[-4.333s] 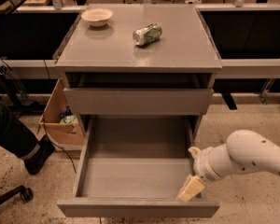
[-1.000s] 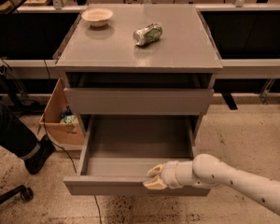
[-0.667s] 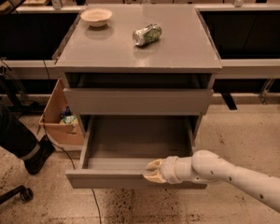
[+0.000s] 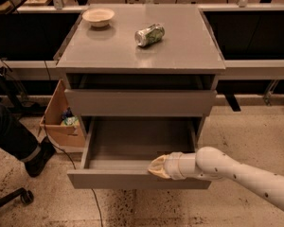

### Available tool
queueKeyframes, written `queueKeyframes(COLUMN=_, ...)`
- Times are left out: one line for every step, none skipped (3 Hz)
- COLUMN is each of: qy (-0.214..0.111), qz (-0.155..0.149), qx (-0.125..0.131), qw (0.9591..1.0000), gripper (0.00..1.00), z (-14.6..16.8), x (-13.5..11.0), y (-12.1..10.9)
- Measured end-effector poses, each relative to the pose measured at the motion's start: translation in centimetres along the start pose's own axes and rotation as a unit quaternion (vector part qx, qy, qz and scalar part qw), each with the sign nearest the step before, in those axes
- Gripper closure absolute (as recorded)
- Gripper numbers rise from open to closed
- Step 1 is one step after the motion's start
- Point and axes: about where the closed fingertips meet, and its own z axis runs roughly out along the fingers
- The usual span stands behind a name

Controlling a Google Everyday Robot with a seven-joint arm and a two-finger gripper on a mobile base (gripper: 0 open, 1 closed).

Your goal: Close middle drawer

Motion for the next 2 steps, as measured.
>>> queueKeyframes(qy=0.007, qz=0.000, qx=0.004, qw=1.0000, gripper=0.39, z=-0.6, x=0.0, y=0.3)
queueKeyframes(qy=0.009, qz=0.005, qx=0.009, qw=0.9999, gripper=0.70, z=-2.5, x=-0.1, y=1.4)
